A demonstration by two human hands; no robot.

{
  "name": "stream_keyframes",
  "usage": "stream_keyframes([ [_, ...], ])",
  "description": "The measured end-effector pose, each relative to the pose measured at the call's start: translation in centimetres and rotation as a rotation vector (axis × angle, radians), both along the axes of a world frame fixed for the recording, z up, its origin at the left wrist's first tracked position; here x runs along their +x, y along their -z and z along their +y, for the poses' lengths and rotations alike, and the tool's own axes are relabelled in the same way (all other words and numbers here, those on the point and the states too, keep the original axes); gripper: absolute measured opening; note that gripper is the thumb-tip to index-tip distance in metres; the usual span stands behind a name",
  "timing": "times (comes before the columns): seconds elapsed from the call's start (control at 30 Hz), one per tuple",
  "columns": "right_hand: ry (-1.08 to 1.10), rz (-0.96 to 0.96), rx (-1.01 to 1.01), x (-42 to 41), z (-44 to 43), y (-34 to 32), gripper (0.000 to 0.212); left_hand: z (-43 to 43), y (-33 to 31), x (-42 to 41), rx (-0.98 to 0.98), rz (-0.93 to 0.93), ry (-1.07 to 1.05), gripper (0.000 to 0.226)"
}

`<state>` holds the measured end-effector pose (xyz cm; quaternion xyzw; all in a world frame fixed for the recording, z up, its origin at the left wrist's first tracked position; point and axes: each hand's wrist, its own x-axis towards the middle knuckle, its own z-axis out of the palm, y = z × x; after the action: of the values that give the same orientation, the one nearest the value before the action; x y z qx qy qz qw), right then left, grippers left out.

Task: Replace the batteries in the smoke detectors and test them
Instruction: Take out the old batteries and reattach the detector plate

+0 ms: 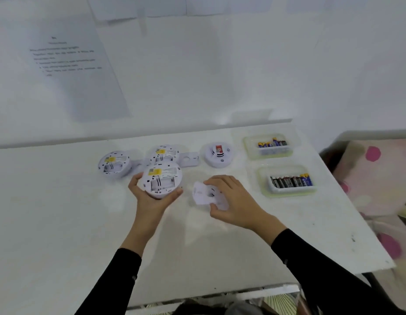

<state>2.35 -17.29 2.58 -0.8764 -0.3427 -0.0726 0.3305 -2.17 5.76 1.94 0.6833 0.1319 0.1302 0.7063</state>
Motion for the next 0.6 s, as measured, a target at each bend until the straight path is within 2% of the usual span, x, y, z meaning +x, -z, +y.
stream_keyframes([
  [0.17,0.073,0.025,-0.029,-1.8,-6.6,1.3,0.050,-4.9,-1.7,2.1,-0.391,0.014,0.191,0.118],
  [0.2,0.072,0.031,-0.060,-2.1,-7.7,1.7,0.049,-6.0,-2.3,2.4,-0.489,0.026,0.199,0.113],
  [0.27,0.066,0.049,-0.124,-2.6,-9.4,2.6,0.048,-7.7,-2.8,2.9,-0.635,0.066,0.199,0.081],
  [0.3,0.063,0.061,-0.145,-2.7,-9.9,2.9,0.048,-8.4,-2.9,3.1,-0.671,0.086,0.213,0.062],
  [0.33,0.059,0.078,-0.156,-2.7,-10.4,3.2,0.048,-9.1,-2.9,3.4,-0.691,0.107,0.228,0.054],
  [0.5,-0.015,0.126,-0.114,-2.1,-12.0,3.6,0.044,-12.4,-2.7,5.0,-0.745,0.154,0.239,0.061],
  [0.6,-0.049,0.112,0.066,-0.8,-11.7,1.4,0.024,-13.6,-2.8,5.8,-0.735,0.160,0.225,0.062],
])
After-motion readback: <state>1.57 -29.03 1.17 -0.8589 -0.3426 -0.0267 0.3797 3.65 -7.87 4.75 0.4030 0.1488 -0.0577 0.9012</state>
